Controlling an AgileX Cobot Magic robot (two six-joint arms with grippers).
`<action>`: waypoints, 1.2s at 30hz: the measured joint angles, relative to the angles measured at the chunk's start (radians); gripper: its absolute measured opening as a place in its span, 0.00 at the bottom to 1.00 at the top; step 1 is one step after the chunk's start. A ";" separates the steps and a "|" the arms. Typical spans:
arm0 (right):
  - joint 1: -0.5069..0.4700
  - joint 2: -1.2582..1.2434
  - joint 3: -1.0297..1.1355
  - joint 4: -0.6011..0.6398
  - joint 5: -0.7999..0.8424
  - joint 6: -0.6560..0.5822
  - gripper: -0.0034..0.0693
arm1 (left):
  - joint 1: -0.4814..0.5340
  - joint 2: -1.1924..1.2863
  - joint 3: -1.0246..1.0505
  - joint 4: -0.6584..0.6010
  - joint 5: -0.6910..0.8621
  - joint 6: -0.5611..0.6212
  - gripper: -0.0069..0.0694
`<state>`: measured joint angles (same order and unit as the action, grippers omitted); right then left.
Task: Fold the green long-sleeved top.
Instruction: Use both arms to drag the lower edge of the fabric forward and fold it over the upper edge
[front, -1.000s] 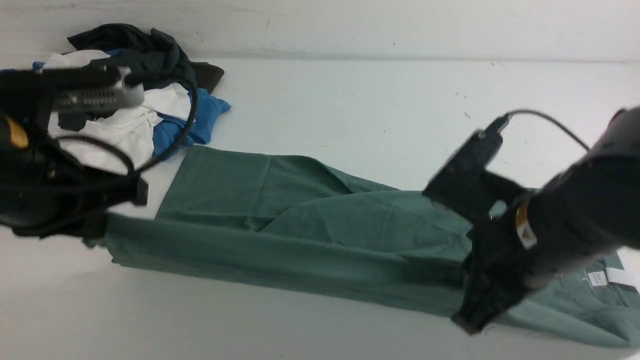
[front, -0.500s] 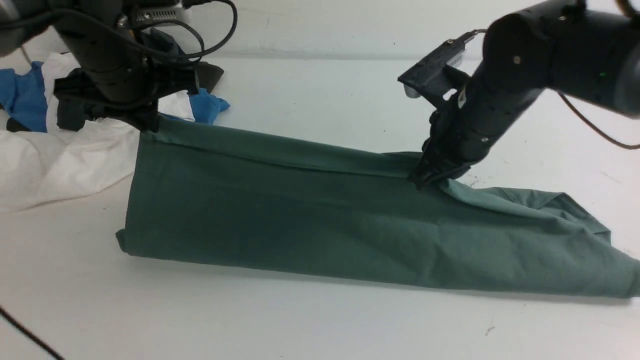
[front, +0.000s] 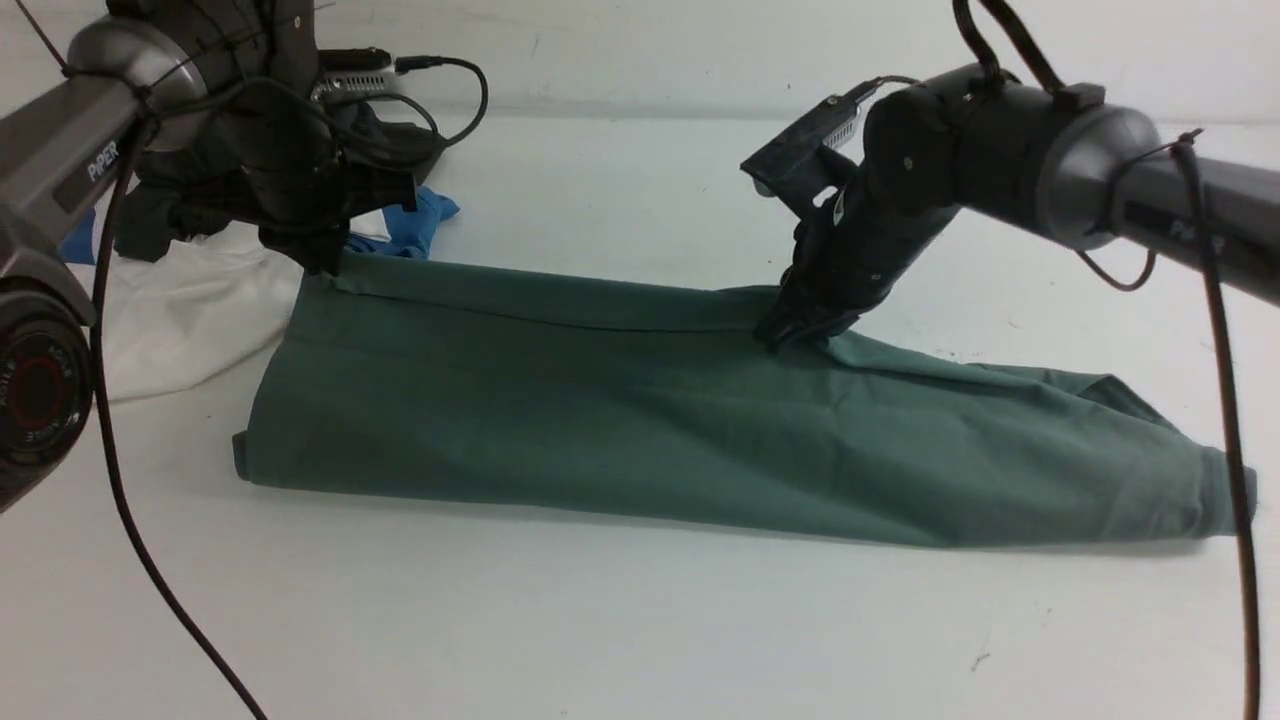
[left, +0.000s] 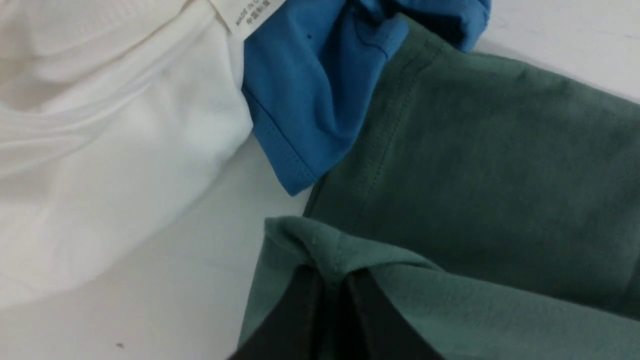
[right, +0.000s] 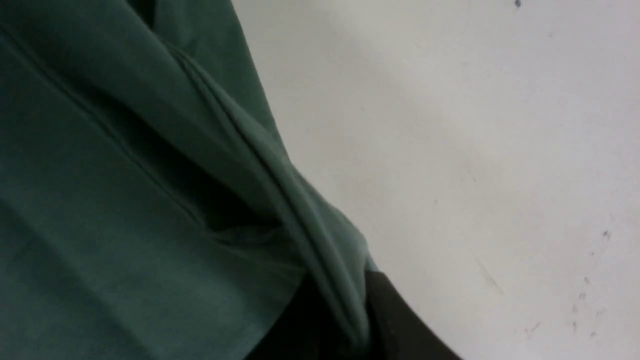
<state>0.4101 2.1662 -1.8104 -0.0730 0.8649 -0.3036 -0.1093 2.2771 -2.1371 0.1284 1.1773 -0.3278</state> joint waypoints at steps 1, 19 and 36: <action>-0.001 0.003 0.000 -0.005 -0.012 0.010 0.20 | 0.000 0.003 0.000 0.003 -0.002 0.000 0.18; -0.002 -0.159 -0.012 -0.154 0.180 0.293 0.68 | 0.001 0.008 -0.132 0.001 0.057 0.146 0.29; -0.003 -0.164 -0.014 -0.023 0.196 0.255 0.56 | -0.119 0.157 -0.091 -0.230 0.057 0.267 0.09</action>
<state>0.4072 2.0021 -1.8243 -0.0960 1.0608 -0.0490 -0.2287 2.4344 -2.2284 -0.1012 1.2346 -0.0609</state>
